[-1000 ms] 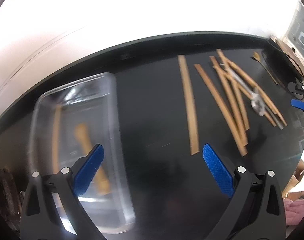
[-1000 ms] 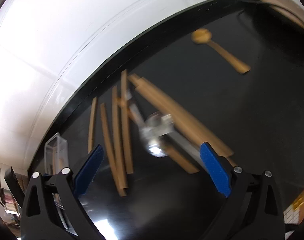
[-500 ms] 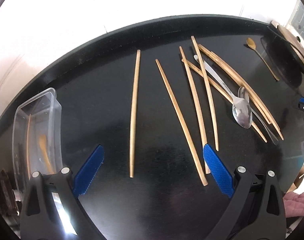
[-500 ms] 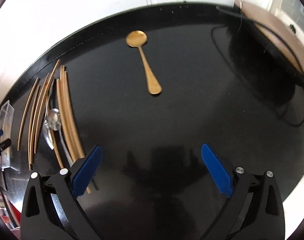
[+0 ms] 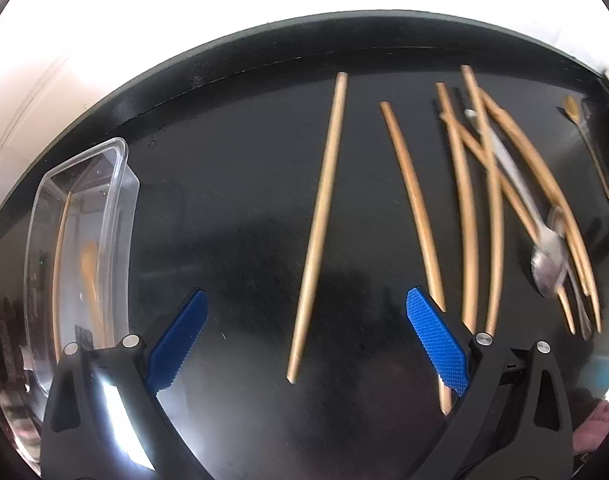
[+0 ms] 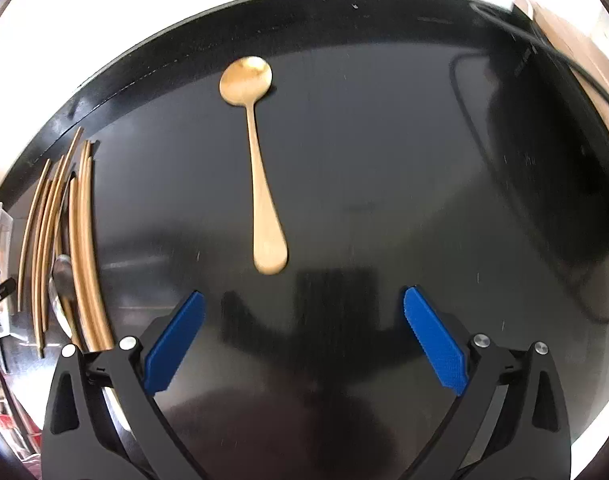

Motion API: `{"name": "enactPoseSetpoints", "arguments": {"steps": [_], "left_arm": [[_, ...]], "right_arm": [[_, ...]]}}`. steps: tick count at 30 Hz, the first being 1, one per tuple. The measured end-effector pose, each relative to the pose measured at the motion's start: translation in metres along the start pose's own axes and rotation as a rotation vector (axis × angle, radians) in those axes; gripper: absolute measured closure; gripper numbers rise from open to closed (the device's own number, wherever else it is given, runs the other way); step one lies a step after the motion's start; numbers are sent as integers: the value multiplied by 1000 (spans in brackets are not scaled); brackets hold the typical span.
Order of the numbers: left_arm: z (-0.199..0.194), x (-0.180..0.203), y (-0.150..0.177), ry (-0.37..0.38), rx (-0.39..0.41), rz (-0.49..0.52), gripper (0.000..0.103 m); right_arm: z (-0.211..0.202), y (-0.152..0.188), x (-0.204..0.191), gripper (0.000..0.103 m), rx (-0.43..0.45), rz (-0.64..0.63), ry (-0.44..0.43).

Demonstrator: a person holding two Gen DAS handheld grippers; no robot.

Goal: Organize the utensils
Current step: 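Close the right tool on the gold spoon while the left tool grasps a chopstick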

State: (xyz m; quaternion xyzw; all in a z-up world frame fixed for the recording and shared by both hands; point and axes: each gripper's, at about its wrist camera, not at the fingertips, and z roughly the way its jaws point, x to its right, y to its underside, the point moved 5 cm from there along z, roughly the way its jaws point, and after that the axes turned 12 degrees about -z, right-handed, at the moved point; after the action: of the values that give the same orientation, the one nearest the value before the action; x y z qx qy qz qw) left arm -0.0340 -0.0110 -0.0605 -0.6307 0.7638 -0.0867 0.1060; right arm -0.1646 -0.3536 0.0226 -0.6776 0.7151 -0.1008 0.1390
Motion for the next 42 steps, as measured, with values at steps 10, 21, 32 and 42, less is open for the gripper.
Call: {"name": "enactPoseSetpoints", "arguments": {"steps": [10, 21, 32, 42], "left_arm": [[27, 13, -34, -22, -65, 65, 6], [29, 22, -62, 110, -60, 24, 5], [22, 19, -53, 121, -20, 16, 13], [-2, -5, -59, 181, 36, -65, 97]], "right_arm": [[29, -63, -8, 5, 36, -91, 100], [58, -121, -20, 5, 45, -166, 72], [64, -137, -45, 5, 91, -186, 71], [44, -141, -58, 99, 111, -135, -87]]}}
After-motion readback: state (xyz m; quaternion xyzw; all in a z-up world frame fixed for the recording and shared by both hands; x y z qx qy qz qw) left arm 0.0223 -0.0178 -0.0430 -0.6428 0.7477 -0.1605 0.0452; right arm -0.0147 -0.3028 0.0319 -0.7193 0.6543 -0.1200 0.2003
